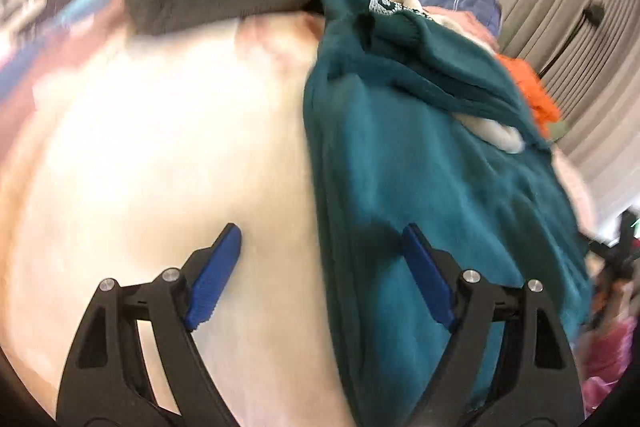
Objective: Fold large clothes
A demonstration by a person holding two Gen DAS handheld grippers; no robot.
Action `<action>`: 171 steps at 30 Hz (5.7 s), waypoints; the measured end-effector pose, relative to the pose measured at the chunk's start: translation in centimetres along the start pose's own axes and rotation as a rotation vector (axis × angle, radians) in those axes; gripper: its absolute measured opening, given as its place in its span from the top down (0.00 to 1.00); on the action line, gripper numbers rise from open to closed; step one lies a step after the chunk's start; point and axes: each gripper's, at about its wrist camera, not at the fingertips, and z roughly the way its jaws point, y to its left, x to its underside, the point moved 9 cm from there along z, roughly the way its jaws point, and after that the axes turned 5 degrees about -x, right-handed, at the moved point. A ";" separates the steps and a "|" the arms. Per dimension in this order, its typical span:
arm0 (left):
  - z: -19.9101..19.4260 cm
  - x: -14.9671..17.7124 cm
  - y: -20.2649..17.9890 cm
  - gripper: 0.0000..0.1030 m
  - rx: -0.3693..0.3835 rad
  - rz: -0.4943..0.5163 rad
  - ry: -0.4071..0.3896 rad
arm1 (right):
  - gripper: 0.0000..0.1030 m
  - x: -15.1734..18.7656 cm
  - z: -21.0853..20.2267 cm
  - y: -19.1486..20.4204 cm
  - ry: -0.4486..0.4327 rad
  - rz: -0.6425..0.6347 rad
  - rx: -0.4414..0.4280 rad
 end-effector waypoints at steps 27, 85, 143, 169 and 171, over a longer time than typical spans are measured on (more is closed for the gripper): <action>-1.5 5.2 -5.9 0.76 0.200 -0.006 0.035 | 0.53 4.3 -1.3 5.9 0.082 0.059 -0.402; 3.7 -12.2 -6.8 0.63 0.296 -0.191 0.042 | 0.45 -15.5 3.8 0.8 -0.014 0.340 -0.521; 3.5 -19.9 -10.3 0.90 0.003 0.110 -0.245 | 0.87 -23.8 7.8 7.1 -0.227 -0.183 0.081; 5.6 -19.7 -10.4 0.54 -0.251 0.154 -0.190 | 0.71 -21.2 14.6 2.7 0.021 -0.043 0.038; 4.0 -19.9 -12.4 0.56 -0.159 0.162 -0.221 | 0.77 -21.3 12.9 2.5 -0.077 0.007 0.030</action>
